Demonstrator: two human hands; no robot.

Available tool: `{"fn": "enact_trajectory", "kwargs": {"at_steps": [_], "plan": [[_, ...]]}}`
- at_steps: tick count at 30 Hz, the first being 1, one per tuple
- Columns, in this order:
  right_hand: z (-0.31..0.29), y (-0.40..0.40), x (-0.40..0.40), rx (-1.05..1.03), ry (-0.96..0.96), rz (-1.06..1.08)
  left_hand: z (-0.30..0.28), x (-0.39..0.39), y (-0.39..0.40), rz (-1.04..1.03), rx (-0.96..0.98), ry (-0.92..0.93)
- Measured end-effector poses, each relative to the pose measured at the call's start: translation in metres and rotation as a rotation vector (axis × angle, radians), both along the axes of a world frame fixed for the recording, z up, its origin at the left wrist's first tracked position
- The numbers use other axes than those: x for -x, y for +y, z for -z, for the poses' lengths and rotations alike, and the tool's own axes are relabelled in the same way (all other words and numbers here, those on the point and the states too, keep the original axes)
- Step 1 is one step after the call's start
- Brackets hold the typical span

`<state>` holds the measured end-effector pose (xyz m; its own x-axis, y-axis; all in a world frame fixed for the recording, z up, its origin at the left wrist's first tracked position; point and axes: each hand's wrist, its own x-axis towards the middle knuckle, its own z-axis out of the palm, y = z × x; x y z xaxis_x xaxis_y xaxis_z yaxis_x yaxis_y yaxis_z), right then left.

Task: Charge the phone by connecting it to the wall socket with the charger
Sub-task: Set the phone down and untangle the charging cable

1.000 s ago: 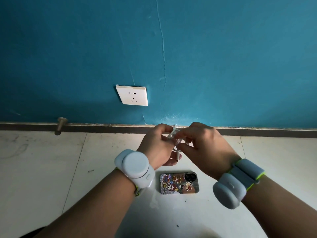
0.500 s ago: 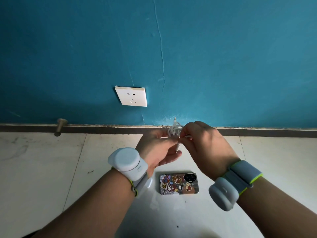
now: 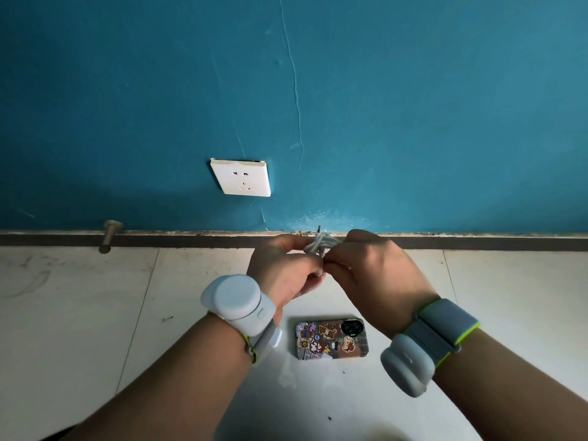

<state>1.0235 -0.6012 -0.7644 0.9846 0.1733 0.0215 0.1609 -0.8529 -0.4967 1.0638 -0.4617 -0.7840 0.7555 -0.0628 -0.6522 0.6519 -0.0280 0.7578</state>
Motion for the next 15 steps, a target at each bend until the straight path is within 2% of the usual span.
{"fn": "enact_trajectory", "kwargs": {"at_steps": [8,15], "plan": [[0.012,0.003,0.001,-0.048,-0.037,0.102,-0.004,0.002,-0.004,-0.027,0.038,0.023],[0.011,0.002,-0.001,-0.143,-0.075,0.09,-0.001,-0.003,0.0,-0.101,0.09,0.045]]}}
